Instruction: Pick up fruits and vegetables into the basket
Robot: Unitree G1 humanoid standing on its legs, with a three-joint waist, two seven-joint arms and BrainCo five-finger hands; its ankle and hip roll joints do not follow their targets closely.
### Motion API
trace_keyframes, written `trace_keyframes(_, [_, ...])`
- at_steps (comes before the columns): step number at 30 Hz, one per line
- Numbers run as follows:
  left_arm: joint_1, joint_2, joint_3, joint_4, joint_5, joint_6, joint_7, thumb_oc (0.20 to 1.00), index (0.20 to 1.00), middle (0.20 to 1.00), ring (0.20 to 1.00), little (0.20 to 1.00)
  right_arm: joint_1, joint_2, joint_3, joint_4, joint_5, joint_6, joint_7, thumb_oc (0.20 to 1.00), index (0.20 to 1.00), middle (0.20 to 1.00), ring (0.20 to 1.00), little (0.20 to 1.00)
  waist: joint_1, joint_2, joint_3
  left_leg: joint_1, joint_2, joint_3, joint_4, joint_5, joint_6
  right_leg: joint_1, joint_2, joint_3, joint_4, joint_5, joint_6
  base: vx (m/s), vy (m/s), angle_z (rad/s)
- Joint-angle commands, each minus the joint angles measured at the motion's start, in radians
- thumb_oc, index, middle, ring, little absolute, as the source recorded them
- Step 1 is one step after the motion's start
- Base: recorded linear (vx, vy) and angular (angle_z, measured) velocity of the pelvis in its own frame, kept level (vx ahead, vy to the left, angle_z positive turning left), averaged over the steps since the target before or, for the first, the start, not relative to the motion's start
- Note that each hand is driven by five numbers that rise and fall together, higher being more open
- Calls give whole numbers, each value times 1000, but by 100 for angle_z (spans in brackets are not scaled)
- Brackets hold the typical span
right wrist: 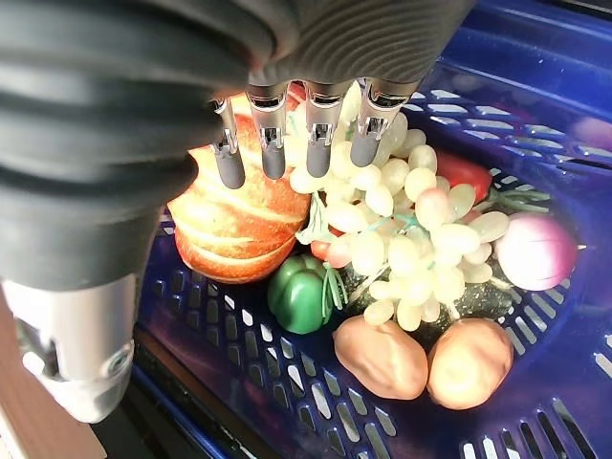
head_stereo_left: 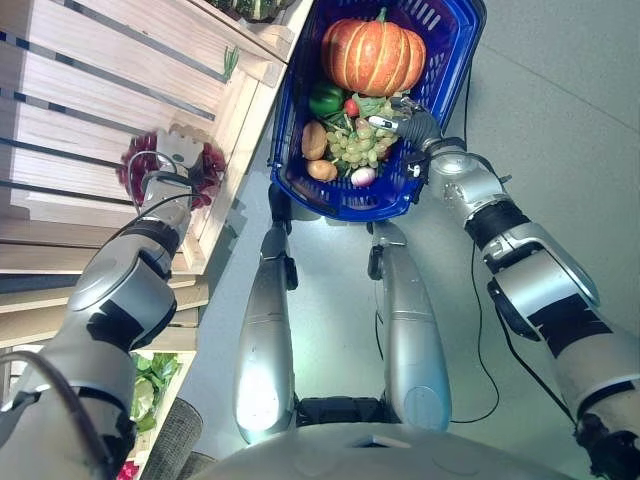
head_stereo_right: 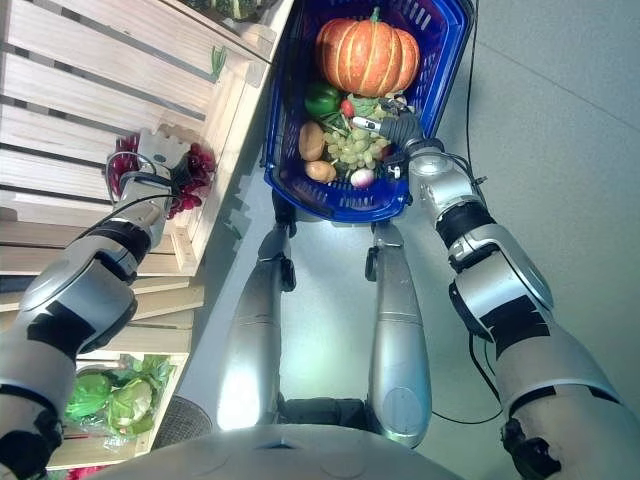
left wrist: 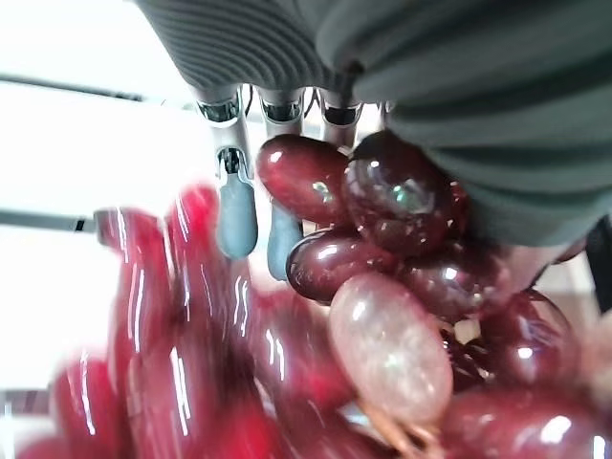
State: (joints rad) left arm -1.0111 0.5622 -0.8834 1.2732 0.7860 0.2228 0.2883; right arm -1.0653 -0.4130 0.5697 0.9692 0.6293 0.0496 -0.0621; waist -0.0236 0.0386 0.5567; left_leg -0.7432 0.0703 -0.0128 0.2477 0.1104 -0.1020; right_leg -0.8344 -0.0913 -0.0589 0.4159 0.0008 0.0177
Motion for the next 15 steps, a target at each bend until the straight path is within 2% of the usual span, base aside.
trace_keyframes(1, [53,-22,95,47,-189,0,13,200,200,200,200,200,20,3,21,-38,21,-20,-2,1000,1000,1000,1000,1000,12,-8,-37,-26,-99,20,6,-13,34,59,67,-70,-65,-10,19,0,0,0])
trace_keyframes(3, [61,-21,133,47,-294,-20,32,200,200,200,200,200,26,2,16,-41,22,-20,-3,1000,1000,1000,1000,1000,14,-7,-37,-21,-101,18,4,-12,36,64,66,-71,-66,-11,19,0,0,0])
trace_keyframes(6, [71,-17,221,40,-580,-95,50,200,200,200,200,200,34,-2,9,-46,24,-18,-1,1000,1000,1000,1000,1000,20,-4,-37,-13,-102,17,2,-9,36,71,65,-73,-66,-12,19,0,0,0])
trace_keyframes(8, [77,-10,307,27,-753,-183,27,200,200,200,200,200,44,-6,4,-52,31,-18,-2,1000,1000,1000,1000,1000,23,-2,-37,-6,-105,14,2,-11,36,76,63,-75,-62,-17,19,0,0,0])
trace_keyframes(9, [77,-9,320,26,-783,-195,26,200,200,200,200,200,46,-8,3,-53,32,-18,-2,1000,1000,1000,1000,1000,24,-1,-37,-5,-105,13,1,-11,37,77,62,-76,-61,-18,18,0,0,0])
trace_keyframes(10, [83,-8,364,10,-873,-249,19,200,200,200,200,200,51,-10,-4,-56,30,-17,-1,1000,1000,1000,1000,1000,26,1,-37,-5,-108,11,4,-12,36,76,60,-76,-58,-21,19,0,0,0])
trace_keyframes(14, [120,-3,505,-75,-1212,-431,-72,200,200,200,200,200,84,-14,-17,-103,29,-28,-12,1000,1000,1000,1000,1000,33,8,-37,10,-113,6,0,-16,37,84,59,-78,-47,-32,18,0,0,0])
trace_keyframes(15, [145,-5,550,-136,-1278,-460,-107,200,200,200,200,200,103,-17,-23,-134,27,-35,-19,1000,1000,1000,1000,1000,37,9,-37,13,-115,2,0,-19,37,86,58,-79,-45,-36,19,-5,-35,3])
